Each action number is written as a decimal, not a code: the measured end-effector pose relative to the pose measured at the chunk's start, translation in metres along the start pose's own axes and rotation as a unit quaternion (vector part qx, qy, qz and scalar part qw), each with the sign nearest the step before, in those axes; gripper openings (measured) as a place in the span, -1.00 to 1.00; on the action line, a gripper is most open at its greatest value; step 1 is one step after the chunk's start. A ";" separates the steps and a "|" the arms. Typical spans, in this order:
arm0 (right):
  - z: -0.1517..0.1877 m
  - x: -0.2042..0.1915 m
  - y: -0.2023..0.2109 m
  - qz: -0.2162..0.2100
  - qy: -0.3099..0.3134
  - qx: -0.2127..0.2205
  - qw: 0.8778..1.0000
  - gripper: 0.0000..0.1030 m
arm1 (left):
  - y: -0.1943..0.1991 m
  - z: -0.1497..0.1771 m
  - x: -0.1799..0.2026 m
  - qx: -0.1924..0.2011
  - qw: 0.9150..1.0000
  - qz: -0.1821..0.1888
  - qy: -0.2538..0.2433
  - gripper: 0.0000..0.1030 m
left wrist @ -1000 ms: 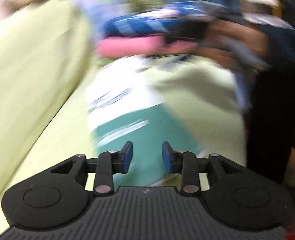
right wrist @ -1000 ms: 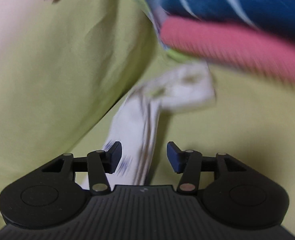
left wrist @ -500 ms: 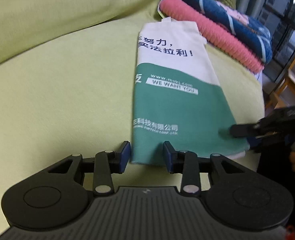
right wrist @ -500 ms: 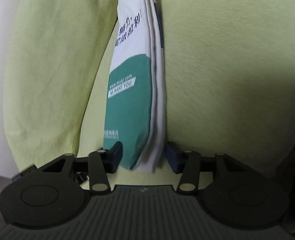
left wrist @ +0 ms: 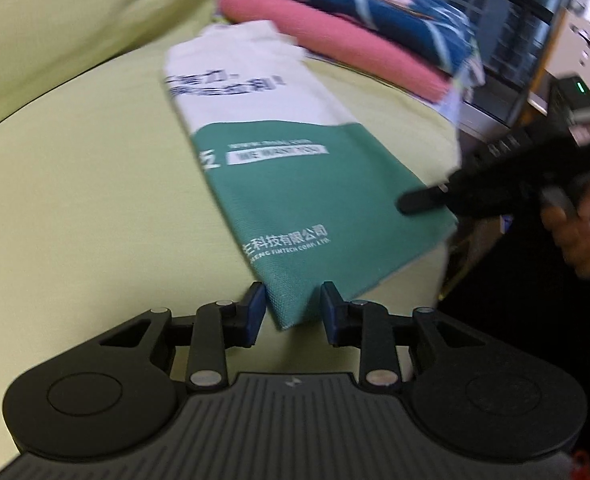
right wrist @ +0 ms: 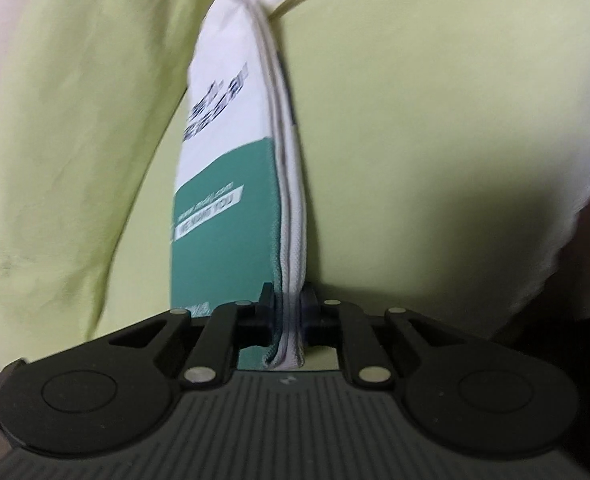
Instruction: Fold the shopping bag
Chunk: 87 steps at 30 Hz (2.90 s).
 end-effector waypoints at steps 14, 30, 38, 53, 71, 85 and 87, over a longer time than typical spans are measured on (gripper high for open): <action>0.032 -0.041 0.062 0.116 0.274 0.202 0.933 -0.85 | 0.007 -0.012 0.062 -0.002 0.983 -0.122 -0.140 -0.87; 0.064 -0.039 0.033 0.155 0.344 0.154 0.913 -1.00 | -0.035 -0.002 0.071 -0.017 0.977 -0.198 -0.082 -0.92; 0.067 -0.034 0.028 0.135 0.351 0.176 0.910 -1.00 | -0.041 -0.015 0.071 -0.039 0.975 -0.214 -0.034 -0.88; 0.058 -0.021 0.030 0.093 0.309 0.164 0.932 -1.00 | -0.042 -0.021 0.067 -0.022 0.978 -0.204 -0.035 -0.34; 0.069 -0.024 0.055 0.127 0.333 0.230 0.906 -0.16 | -0.016 0.000 0.064 0.005 0.975 -0.223 -0.005 -0.03; 0.078 -0.019 0.075 0.144 0.390 0.266 0.870 -0.14 | -0.015 0.013 0.082 0.007 0.974 -0.218 -0.057 -0.01; 0.084 -0.025 0.080 0.141 0.427 0.279 0.848 -0.14 | -0.013 0.017 0.092 0.006 0.969 -0.220 -0.112 -0.01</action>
Point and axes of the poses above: each gripper's, at about its wrist camera, not at the fingertips, and y roughly against the way its jaws point, x to its right, z to its underside, the point moved 2 cm from there along -y, roughly the way its jaws point, and after that the axes turned 14 degrees about z, right-handed, at the moved point
